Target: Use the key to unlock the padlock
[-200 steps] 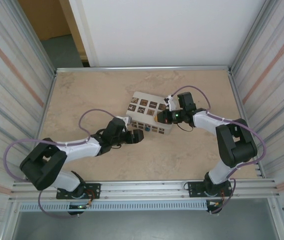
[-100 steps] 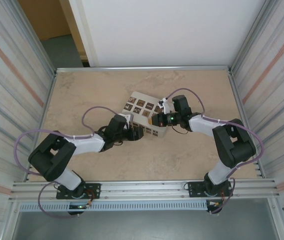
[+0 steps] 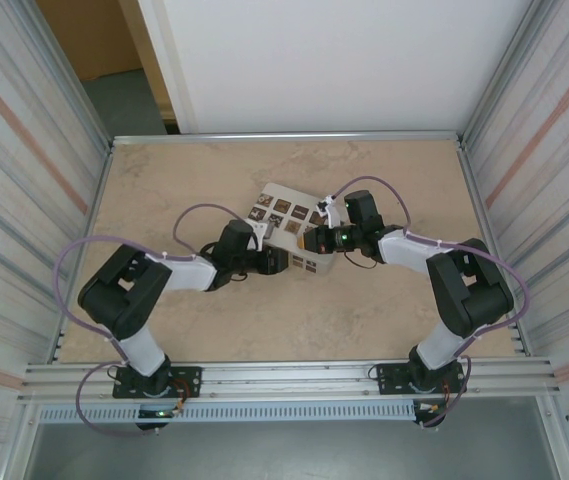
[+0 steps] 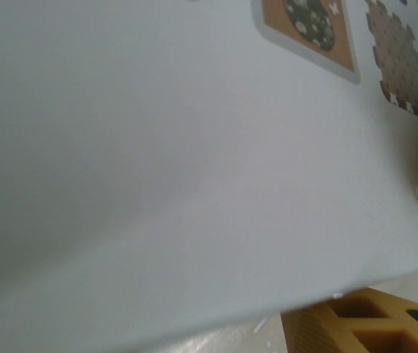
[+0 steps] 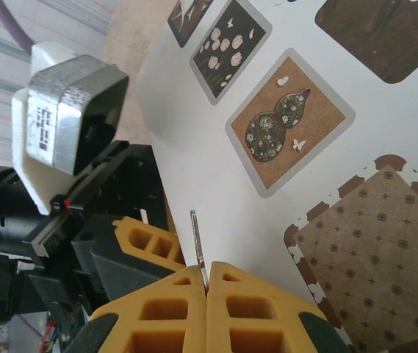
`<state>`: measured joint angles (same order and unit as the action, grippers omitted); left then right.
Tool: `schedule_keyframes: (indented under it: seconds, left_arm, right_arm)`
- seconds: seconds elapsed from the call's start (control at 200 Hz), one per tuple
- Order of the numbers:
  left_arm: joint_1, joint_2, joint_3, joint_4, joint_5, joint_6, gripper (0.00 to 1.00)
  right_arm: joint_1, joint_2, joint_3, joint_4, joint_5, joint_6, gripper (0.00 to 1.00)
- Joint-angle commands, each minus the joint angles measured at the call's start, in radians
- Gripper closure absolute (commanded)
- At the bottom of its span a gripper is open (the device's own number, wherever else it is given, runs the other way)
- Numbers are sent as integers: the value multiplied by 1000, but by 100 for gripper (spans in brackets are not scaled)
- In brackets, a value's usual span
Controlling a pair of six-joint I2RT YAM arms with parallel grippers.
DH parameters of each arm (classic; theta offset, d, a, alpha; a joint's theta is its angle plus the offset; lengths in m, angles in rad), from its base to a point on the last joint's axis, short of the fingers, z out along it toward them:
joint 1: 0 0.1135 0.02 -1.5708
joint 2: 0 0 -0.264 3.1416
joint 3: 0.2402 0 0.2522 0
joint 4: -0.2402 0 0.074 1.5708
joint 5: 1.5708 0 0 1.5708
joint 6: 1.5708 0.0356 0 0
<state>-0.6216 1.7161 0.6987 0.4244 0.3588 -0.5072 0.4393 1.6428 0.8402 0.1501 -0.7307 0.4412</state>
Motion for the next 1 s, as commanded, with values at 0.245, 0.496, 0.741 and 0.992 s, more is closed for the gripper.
schedule_keyframes:
  seconds: [0.245,0.496,0.741,0.992]
  left_arm:
    - [-6,69,53,99,61,-44,53]
    - [-43,88,45,125,-10,-102,54]
    - [-43,81,42,119,-63,-122,62]
    - [-44,32,26,104,-98,-124,74]
  right_arm:
    - [12,1,-26,-159,49,-10,100]
    - [13,0,-27,-158,50,-12,100]
    - [15,-14,-27,-161,50,-11,100]
    - [16,-50,-3,-182,51,-24,100]
